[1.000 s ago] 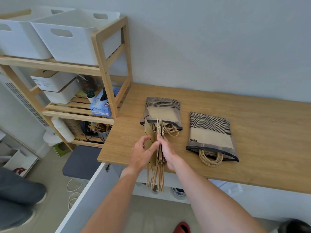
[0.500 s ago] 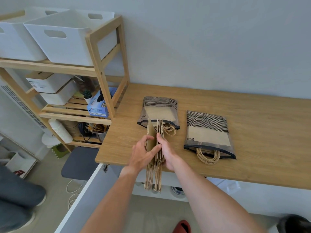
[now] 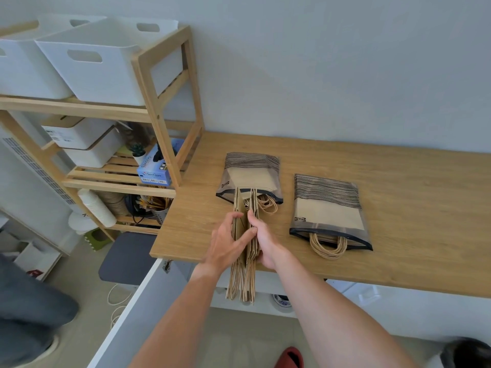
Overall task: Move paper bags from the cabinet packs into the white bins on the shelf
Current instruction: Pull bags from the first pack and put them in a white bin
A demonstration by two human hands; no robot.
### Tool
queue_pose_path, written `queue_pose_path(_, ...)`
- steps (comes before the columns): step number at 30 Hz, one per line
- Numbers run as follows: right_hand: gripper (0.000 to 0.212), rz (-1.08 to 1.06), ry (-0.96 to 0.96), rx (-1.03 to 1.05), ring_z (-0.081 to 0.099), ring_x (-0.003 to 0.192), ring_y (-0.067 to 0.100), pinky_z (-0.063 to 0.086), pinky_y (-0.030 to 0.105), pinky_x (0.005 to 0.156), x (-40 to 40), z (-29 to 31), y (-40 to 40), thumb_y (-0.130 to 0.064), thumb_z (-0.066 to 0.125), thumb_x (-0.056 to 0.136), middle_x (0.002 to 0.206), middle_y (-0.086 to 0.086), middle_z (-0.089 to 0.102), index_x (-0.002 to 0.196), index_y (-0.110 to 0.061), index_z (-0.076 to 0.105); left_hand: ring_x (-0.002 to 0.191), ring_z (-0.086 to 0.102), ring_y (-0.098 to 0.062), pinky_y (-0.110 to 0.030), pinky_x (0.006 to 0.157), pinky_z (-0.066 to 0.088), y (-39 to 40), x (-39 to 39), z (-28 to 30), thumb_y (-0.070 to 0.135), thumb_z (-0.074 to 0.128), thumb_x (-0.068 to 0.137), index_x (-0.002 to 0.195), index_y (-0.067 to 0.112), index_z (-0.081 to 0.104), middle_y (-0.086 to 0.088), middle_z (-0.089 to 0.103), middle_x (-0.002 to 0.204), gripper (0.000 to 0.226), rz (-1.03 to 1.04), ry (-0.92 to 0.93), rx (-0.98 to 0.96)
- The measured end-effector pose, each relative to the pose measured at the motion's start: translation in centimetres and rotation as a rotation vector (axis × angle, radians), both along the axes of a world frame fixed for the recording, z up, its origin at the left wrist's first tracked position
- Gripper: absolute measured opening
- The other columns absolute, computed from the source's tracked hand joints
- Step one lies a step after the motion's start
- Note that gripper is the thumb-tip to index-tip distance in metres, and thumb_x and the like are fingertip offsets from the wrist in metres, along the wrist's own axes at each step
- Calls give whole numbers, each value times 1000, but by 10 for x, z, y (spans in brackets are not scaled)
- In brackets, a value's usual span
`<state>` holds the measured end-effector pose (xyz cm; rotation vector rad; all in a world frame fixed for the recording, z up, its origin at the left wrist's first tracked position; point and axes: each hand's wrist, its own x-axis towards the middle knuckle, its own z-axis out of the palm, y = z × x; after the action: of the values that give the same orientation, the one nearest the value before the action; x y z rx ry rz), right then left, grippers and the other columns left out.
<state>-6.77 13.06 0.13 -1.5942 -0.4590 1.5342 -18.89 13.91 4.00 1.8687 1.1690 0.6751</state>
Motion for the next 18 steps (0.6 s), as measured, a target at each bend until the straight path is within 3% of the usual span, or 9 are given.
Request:
queue_pose_path(2, 116, 2, -4, -11, 45, 133, 33, 33, 63, 109, 1, -4, 1, -99, 60, 42, 150, 7, 46, 143, -43, 44, 99, 54, 2, -17, 84, 40, 0, 2, 1, 45, 66, 89, 127, 25, 51, 11, 58, 115, 46, -10, -14, -5)
queue_pose_path(3, 117, 7, 1, -10, 45, 133, 34, 34, 63, 108, 1, 2, -1, -99, 60, 42, 151, 8, 46, 144, -43, 43, 100, 54, 1, -18, 86, 42, 0, 3, 0, 43, 65, 90, 127, 24, 51, 11, 58, 116, 44, -16, -11, 5)
queue_pose_path(6, 119, 21, 31, 5, 45, 133, 36, 36, 64, 107, -2, 25, -10, -98, 60, 46, 152, 10, 43, 148, -42, 37, 113, 55, -15, -42, 95, 49, 4, -1, -2, 37, 57, 94, 127, 29, 50, 3, 60, 123, 35, -5, 0, 16)
queue_pose_path(7, 113, 23, 36, 17, 48, 130, 36, 39, 63, 105, -2, 32, -13, -95, 58, 52, 149, 10, 47, 148, -40, 38, 110, 58, -16, -43, 94, 50, 5, -1, -3, 31, 54, 95, 128, 30, 49, 2, 60, 123, 33, 0, -10, 13)
queue_pose_path(10, 96, 7, 34, 14, 46, 133, 35, 41, 60, 104, 2, 38, -17, -87, 49, 73, 153, 10, 41, 153, -35, 32, 80, 58, 3, -33, 84, 50, 2, -2, 1, 6, 44, 97, 134, 25, 47, 8, 59, 102, 41, 18, -26, 43)
queue_pose_path(12, 112, 12, 13, 15, 33, 142, 36, 31, 64, 110, 2, 37, -18, -95, 50, 61, 162, 7, 26, 155, -39, 24, 61, 57, 4, -46, 80, 50, 3, -4, -2, 4, 40, 99, 131, 20, 52, 12, 59, 83, 38, 9, -23, 58)
queue_pose_path(13, 122, 15, 11, 13, 30, 144, 36, 29, 66, 111, 0, 38, -18, -99, 52, 52, 164, 6, 23, 155, -41, 23, 64, 60, -2, -51, 82, 50, 4, -4, -3, 12, 40, 101, 128, 22, 54, 12, 59, 79, 32, 2, -25, 51)
queue_pose_path(15, 131, 20, -2, 16, 30, 144, 36, 28, 67, 111, -2, 37, -16, -103, 52, 41, 164, 4, 23, 154, -43, 25, 95, 64, -17, -51, 91, 48, 5, -5, -4, 41, 45, 100, 124, 32, 50, 6, 64, 102, 27, -3, -1, 23)
queue_pose_path(18, 117, 6, 12, 19, 29, 145, 36, 26, 68, 111, -5, 46, -19, -101, 49, 49, 164, 4, 24, 151, -45, 32, 124, 46, -18, -37, 98, 37, 7, -7, -8, 62, 59, 85, 126, 33, 43, 2, 54, 133, 52, -11, 50, -21)
